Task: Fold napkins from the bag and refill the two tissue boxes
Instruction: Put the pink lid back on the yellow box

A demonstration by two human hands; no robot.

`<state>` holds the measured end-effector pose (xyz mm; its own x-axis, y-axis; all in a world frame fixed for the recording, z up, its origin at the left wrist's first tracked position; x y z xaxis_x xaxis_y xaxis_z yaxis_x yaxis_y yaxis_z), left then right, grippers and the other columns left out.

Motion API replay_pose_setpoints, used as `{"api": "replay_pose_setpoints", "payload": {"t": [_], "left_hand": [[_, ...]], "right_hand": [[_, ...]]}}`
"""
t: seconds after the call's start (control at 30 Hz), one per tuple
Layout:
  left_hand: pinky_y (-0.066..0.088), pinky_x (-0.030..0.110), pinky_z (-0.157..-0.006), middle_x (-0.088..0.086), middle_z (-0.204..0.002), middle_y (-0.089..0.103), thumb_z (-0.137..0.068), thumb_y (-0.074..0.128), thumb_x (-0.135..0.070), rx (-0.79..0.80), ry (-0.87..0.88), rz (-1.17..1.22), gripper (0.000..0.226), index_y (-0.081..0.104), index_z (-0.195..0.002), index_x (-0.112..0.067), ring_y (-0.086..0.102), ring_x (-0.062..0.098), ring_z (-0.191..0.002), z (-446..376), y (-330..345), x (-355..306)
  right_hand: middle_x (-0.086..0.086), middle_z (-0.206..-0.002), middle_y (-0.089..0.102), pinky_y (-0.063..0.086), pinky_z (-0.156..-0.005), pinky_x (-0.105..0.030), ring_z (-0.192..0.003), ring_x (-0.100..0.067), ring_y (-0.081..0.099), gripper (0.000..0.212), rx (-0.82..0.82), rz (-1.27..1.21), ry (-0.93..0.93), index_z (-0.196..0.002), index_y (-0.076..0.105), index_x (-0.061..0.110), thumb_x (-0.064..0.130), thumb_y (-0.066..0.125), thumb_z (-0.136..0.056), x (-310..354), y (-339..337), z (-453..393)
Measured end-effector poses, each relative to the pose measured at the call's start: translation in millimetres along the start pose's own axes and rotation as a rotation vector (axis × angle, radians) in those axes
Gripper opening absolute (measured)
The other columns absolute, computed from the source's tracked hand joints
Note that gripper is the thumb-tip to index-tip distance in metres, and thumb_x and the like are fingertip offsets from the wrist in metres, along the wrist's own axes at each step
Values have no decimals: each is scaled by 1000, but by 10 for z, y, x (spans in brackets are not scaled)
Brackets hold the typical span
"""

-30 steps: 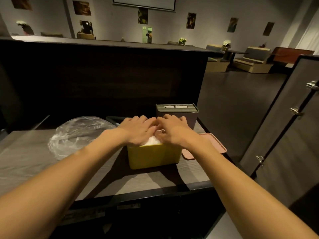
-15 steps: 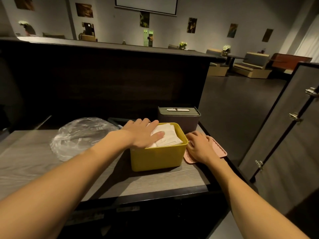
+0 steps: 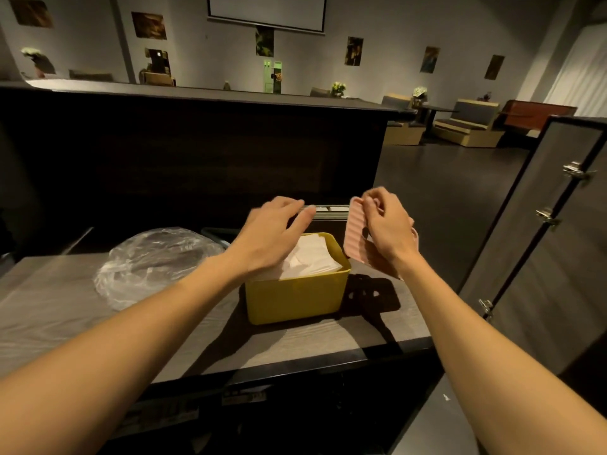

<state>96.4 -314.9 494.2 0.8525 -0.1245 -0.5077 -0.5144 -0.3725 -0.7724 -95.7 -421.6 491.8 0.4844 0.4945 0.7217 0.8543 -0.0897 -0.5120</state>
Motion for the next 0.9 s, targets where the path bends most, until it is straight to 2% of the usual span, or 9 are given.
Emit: {"api": "replay_pose_setpoints", "payload": {"t": [0.1,0.23,0.33,0.43,0.57,0.67,0.7,0.83,0.9], "left_hand": [[42,18,-104,-10,-148,49,-107,47,-43,116,-95,476,66,21,-163,-19,50,5,-129,11,91,-209],[48,18,-101,5,-161,39,-109,42,-8,-220,-253,647,58,21,-163,-16,48,13,-136,-43,-217,-17],[62,37,-88,8,-143,54,-108,39,-4,-308,-451,852,63,17,-164,-22,68,25,-111,23,-371,301],[64,33,-66,7,-132,58,-107,38,-2,-276,-573,908,62,20,-164,-21,71,22,-96,160,-374,448],[57,38,-92,13,-156,41,-105,36,2,-276,-698,700,65,15,-164,-18,56,29,-127,353,-235,567],[52,29,-67,16,-155,40,-106,34,1,-207,-755,640,63,15,-164,-16,60,22,-103,513,-34,607],[54,31,-68,14,-154,40,-108,34,-2,-191,-765,625,61,15,-164,-18,61,22,-101,553,20,620],[48,44,-108,12,-165,29,-110,32,-10,-172,-751,491,60,13,-165,-24,49,30,-136,547,93,685],[44,49,-114,10,-168,24,-110,34,-10,-145,-740,444,61,12,-165,-24,44,31,-142,525,137,676]], "right_hand": [[9,-106,56,41,-107,-50,-98,-8,53,11,51,-27,-99,-108,58,32,32,47,-110,466,153,3],[5,-116,62,51,-100,-47,-106,-14,60,15,120,104,-233,-114,66,33,39,56,-105,933,346,-15],[-1,-143,52,47,-101,-33,-125,-19,56,40,153,192,-138,-143,55,28,38,57,-104,910,290,-52],[-3,-159,43,45,-106,-31,-138,-20,49,55,281,-25,30,-160,37,21,27,53,-108,759,396,71],[-2,-158,46,45,-82,-14,-107,-6,60,51,277,-6,89,-160,36,22,21,48,-110,675,573,259],[-4,-154,51,48,-86,-22,-108,-8,60,49,322,87,112,-158,40,25,24,48,-110,563,703,335],[-5,-152,53,52,-86,-25,-102,-8,62,48,333,117,117,-157,42,25,25,48,-110,531,728,362],[-1,-146,60,43,-116,-43,-132,-24,56,42,338,262,110,-150,53,29,34,51,-108,394,795,441],[0,-144,62,43,-116,-47,-131,-23,57,39,337,279,122,-147,56,32,35,50,-108,340,791,458]]}}
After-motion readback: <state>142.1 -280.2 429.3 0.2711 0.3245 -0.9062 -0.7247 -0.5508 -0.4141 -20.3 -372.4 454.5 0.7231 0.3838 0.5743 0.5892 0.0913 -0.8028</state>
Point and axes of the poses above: each hand's wrist, its own z-axis away from the middle knuckle, its own y-axis out of the palm, x = y × z, the point moved 8 cm from there along -z, towards the middle knuckle
